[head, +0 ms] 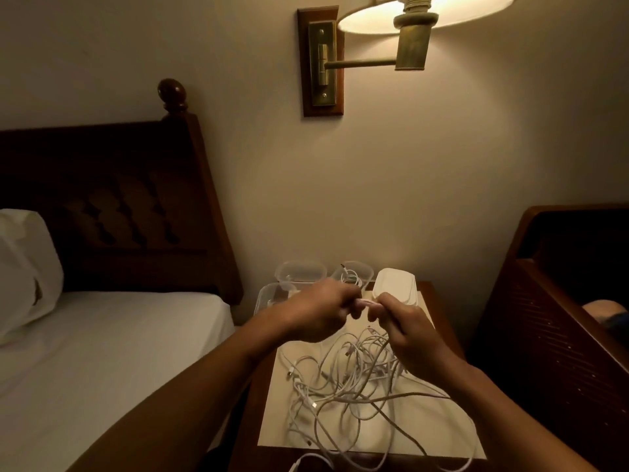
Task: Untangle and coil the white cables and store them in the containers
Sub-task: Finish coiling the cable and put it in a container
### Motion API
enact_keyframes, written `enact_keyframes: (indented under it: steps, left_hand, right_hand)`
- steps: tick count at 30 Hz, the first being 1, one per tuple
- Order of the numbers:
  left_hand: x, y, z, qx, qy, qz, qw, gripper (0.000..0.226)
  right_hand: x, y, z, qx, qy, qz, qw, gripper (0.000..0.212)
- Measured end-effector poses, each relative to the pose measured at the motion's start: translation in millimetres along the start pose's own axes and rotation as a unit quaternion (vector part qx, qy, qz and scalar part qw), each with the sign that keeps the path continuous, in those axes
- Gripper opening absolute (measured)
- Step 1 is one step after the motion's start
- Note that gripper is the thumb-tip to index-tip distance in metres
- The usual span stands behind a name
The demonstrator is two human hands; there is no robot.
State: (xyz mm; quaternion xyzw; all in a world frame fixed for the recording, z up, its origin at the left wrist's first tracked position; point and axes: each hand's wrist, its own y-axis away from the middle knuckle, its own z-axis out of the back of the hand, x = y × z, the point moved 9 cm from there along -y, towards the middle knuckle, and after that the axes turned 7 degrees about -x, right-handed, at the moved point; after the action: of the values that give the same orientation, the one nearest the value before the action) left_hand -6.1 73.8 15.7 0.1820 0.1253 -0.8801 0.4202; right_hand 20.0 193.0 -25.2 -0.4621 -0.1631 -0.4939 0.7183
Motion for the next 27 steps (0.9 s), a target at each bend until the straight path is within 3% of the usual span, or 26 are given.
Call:
enact_keyframes:
  steps: [2, 7, 12, 16, 17, 19, 21, 24, 27]
  left_hand:
    - [0, -1, 12, -0.048, 0.143, 0.017, 0.988, 0.027]
    - [1, -2, 52, -0.172, 0.337, 0.034, 0.925, 0.028]
    - [21, 7, 86, -0.273, 0.501, 0.048, 0.820, 0.032]
    - [32, 24, 95, -0.332, 0.654, 0.077, 0.675, 0.031]
    - [34, 29, 93, -0.340, 0.668, 0.077, 0.658, 0.030]
    - [42, 40, 81, -0.360, 0.640, 0.093, 0.672, 0.026]
    - [46, 47, 60, -0.362, 0.566, 0.105, 0.733, 0.022]
    - [40, 32, 17, -0.276, 0.470, 0.135, 0.828, 0.026]
    - [33, 8, -14, -0.178, 0.414, 0.166, 0.877, 0.033]
  right_hand:
    - [-8, 8, 0, -0.038, -0.014, -0.009, 0.999, 0.025]
    - [-43, 21, -5, -0.079, -0.008, -0.069, 0.994, 0.023]
    - [-79, 25, -13, -0.063, 0.084, -0.077, 0.991, 0.027]
    - [-80, 8, -10, -0.070, 0.108, -0.077, 0.989, 0.030]
    - [-81, 5, -8, -0.077, 0.096, -0.081, 0.989, 0.032]
    - [-85, 2, -5, -0.085, 0.054, -0.098, 0.990, 0.035]
    - [-78, -1, -2, -0.088, 0.011, -0.095, 0.991, 0.035]
    - [-56, -9, -11, -0.062, 0.001, -0.061, 0.996, 0.036]
    - [-36, -13, -22, -0.016, 0.030, -0.025, 0.999, 0.024]
